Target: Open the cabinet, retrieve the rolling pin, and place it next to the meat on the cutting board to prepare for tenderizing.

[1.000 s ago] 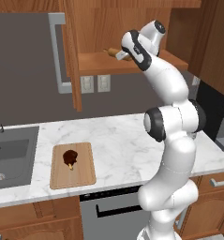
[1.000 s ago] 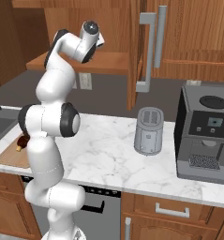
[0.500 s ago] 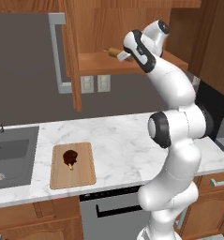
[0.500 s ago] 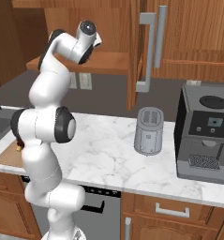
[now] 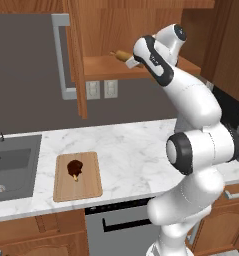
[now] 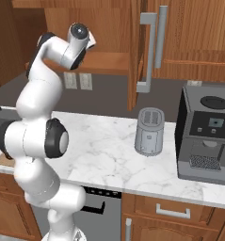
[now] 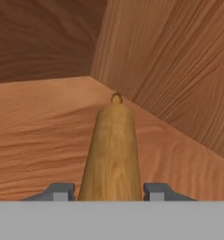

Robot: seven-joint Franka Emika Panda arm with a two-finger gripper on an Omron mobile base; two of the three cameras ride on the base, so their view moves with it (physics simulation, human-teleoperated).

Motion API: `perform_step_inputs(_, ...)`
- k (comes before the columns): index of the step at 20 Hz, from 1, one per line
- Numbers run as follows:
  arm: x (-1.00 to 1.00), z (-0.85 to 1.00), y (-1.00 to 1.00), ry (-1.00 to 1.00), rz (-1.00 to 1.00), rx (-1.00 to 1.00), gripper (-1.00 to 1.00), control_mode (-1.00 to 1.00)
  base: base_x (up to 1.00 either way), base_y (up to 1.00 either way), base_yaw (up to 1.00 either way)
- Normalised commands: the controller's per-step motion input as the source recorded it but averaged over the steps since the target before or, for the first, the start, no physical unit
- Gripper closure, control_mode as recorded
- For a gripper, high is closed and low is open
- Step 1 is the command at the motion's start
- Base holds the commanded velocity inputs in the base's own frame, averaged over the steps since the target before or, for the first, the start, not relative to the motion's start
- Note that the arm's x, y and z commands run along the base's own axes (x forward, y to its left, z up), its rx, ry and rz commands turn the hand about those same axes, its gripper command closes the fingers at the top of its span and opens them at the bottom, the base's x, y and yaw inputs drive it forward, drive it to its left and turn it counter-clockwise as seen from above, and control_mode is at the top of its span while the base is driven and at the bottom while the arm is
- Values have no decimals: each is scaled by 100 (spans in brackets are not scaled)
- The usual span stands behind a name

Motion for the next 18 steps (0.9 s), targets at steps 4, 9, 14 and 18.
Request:
perform_step_inputs(4,-47,47,0,0,-1,0,100,-100,0,0,0)
perform_step_inputs(9,-57,42,0,0,-2,2,100,-100,0,0,0)
perform_step_inputs(14,-77,10,5,0,-2,2,100,-100,0,0,0)
perform_step_inputs(18,-95,0,18,-4,-2,0,100,-100,0,0,0)
